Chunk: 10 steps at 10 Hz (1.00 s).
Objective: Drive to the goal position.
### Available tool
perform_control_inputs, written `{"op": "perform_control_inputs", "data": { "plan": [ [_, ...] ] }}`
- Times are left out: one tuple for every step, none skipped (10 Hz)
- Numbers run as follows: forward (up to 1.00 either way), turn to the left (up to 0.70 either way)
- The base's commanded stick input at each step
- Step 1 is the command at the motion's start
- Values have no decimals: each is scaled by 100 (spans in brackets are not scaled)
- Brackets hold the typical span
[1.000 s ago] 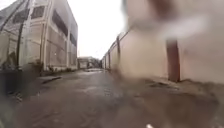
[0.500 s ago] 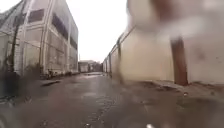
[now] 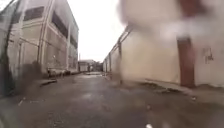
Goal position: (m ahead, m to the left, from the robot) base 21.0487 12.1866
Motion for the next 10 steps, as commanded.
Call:
{"op": "perform_control_inputs", "data": {
  "plan": [
    [50, 7],
    [50, 7],
    [50, 7],
    [50, 7],
    [50, 7],
    [50, 7],
    [50, 7],
    [50, 7],
    [50, 7],
    [50, 7]
  ]
}}
